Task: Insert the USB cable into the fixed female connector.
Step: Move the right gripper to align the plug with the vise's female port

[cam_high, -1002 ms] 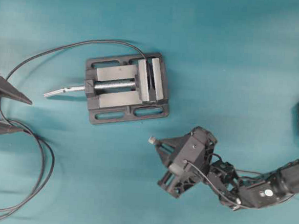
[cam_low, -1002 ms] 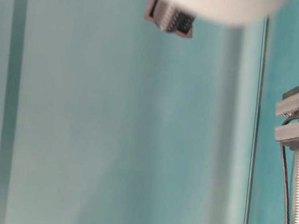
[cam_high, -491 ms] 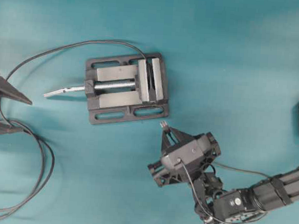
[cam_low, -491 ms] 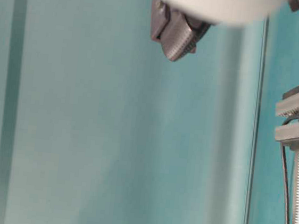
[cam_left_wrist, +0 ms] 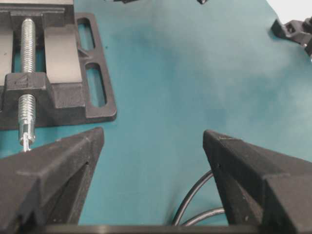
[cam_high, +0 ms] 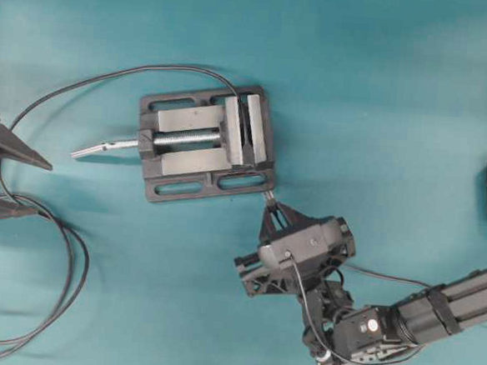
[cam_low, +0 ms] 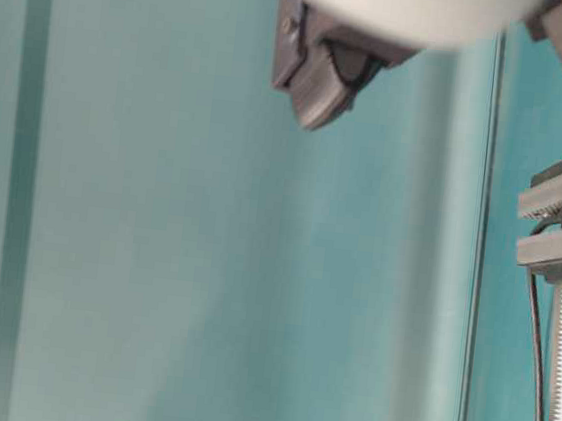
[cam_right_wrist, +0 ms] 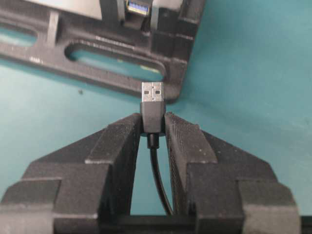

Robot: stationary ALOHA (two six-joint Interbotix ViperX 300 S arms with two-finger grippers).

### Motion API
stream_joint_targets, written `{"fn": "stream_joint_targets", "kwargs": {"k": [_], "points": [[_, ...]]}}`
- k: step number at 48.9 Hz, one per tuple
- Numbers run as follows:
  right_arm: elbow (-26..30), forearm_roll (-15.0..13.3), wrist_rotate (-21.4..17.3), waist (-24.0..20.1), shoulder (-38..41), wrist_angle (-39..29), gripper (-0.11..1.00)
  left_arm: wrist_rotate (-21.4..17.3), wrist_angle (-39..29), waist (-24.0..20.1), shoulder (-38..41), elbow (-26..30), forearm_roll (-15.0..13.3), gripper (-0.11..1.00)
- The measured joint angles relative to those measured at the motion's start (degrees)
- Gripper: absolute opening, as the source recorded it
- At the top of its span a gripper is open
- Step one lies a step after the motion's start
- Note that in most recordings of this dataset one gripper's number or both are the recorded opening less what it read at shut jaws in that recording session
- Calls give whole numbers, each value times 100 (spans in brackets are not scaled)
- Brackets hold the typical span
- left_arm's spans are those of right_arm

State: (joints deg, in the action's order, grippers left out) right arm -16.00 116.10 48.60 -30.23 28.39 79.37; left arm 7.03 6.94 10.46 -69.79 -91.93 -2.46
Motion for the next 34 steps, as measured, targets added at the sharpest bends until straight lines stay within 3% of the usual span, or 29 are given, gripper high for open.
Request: {"fn": "stream_joint_targets", "kwargs": {"k": [34], "points": [[141,0,-44,114,0,0,21,0,0,0,0,0,0,99]]}}
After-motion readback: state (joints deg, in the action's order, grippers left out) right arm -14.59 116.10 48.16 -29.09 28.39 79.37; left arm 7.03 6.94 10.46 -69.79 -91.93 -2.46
